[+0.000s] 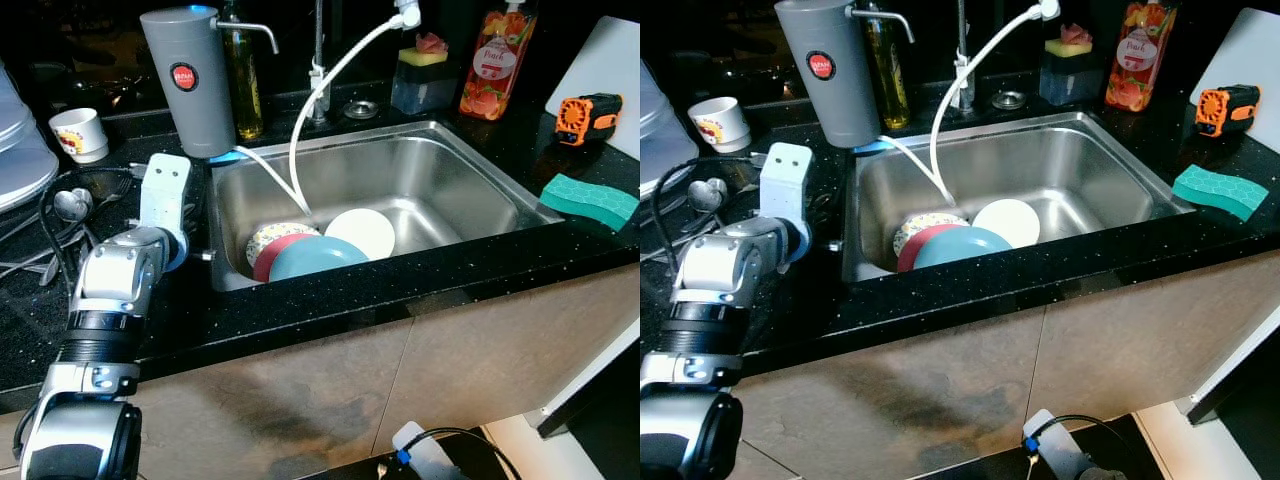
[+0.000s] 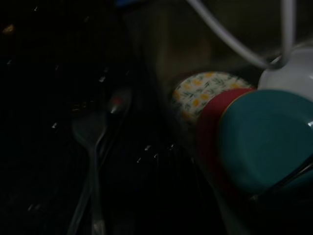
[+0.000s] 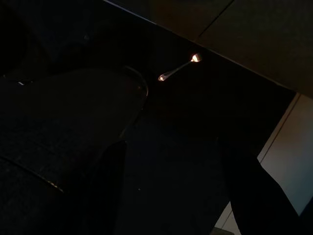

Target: Kitchen organization

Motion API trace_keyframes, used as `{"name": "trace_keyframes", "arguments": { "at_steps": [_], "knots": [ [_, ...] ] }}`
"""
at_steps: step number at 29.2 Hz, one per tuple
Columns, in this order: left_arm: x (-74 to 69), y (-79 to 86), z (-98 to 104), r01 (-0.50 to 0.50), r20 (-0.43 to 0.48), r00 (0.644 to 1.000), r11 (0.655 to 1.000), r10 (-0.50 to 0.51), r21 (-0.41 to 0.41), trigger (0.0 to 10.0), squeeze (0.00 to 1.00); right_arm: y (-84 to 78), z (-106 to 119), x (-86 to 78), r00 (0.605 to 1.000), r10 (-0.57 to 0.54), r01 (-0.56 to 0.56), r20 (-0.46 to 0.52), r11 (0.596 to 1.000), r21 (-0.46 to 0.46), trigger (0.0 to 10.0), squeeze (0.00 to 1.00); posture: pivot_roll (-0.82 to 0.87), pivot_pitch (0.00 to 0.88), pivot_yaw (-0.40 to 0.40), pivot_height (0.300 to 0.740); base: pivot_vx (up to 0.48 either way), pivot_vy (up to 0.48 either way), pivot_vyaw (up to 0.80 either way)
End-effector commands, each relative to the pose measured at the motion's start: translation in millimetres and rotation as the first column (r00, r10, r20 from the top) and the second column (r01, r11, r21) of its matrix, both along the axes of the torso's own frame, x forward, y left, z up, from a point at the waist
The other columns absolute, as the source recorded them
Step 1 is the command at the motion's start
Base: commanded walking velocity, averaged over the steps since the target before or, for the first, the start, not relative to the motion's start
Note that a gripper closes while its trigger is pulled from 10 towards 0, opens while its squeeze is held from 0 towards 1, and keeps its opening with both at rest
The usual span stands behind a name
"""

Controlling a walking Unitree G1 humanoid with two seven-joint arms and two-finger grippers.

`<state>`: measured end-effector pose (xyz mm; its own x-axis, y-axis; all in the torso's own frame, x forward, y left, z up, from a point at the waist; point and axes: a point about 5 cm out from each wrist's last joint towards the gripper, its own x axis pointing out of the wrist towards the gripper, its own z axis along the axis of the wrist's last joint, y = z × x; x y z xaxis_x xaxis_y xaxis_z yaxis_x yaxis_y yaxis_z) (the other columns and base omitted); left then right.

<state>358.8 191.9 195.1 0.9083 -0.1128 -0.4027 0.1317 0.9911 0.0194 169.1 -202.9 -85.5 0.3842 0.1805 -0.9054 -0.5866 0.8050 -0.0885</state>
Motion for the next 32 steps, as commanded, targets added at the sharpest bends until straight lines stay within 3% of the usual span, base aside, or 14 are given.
{"name": "trace_keyframes", "arguments": {
  "at_steps": [1, 5, 10, 17, 18, 19, 21, 22, 32],
  "knots": [
    [3.6, -7.8, 28, 0.025, 0.119, 0.993, 0.999, -0.02, -0.036, 0.0, 0.0, 1.6, 0, 0.1, 1.0, 0.021, -0.021, 0.004, 1.0, -0.005, 10.0, 0.0, 0.05, 0.0, 0.058, 0.74, 0.0, 0.0, 0.0],
    [4.2, -15.2, 50, 0.06, 0.203, 0.978, 0.997, -0.047, -0.057, 0.0, 0.0, 1.6, 0, -0.3, 1.0, 0.023, -0.023, 0.003, 1.0, -0.008, 10.0, 0.0, 0.05, 0.0, 0.058, 0.74, 0.0, 0.0, 0.0],
    [4.0, -19.6, 57, 0.082, 0.236, 0.97, 0.994, -0.062, -0.076, 0.0, 0.0, 1.6, 0, -0.4, 1.0, 0.025, -0.025, 0.003, 1.0, -0.009, 10.0, 0.0, 0.05, 0.0, 0.058, 0.74, 0.0, 0.0, 0.0],
    [3.0, -22.1, 54, 0.085, 0.22, 0.973, 0.994, -0.067, -0.073, 0.0, 0.0, 1.6, 0, -0.1, 1.0, 0.027, -0.027, 0.004, 1.0, -0.011, 10.0, 0.0, 0.05, 0.0, 0.059, 0.74, 0.0, 0.0, 0.0],
    [2.0, -20.2, 47, 0.057, 0.176, 0.983, 0.996, -0.044, -0.065, 0.0, 0.0, 1.6, 0, 0.0, 1.0, 0.027, -0.027, 0.004, 1.0, -0.012, 10.0, 0.0, 0.05, 0.0, 0.06, 0.74, 0.0, 0.0, 0.0],
    [0.2, -16.3, 38, 0.01, 0.129, 0.992, 0.999, -0.005, -0.034, 10.0, 0.0, 1.6, 0, -0.1, 1.0, 0.027, -0.027, 0.005, 1.0, -0.013, 10.0, 0.0, 0.05, 0.0, 0.06, 0.74, 0.0, 0.0, 0.0],
    [-0.8, -15.6, 36, 0.001, 0.115, 0.993, 1.0, 0.001, -0.019, 10.0, 0.0, 1.6, 0, -0.1, 1.0, 0.027, -0.027, 0.005, 1.0, -0.013, 10.0, 0.0, 0.05, 0.0, 0.058, 0.74, 0.0, 0.0, 0.0],
    [-1.8, -15.5, 35, -0.005, 0.11, 0.994, 1.0, 0.004, 0.011, 10.0, 1.0, 1.6, 0, -0.1, 1.0, 0.028, -0.028, 0.005, 1.0, -0.013, 10.0, 0.0, 0.05, 0.0, 0.058, 0.74, 0.0, 0.0, 0.0],
    [-9.5, -29.2, 14, -0.048, 0.037, 0.998, 0.999, 0.047, 0.013, 10.0, 1.0, 1.7, 0, 0.2, 0.999, 0.031, -0.031, 0.005, 0.999, -0.016, 10.0, 0.0, 0.05, 0.0, 0.062, 0.74, 0.0, 0.0, 0.0]
  ]
}}
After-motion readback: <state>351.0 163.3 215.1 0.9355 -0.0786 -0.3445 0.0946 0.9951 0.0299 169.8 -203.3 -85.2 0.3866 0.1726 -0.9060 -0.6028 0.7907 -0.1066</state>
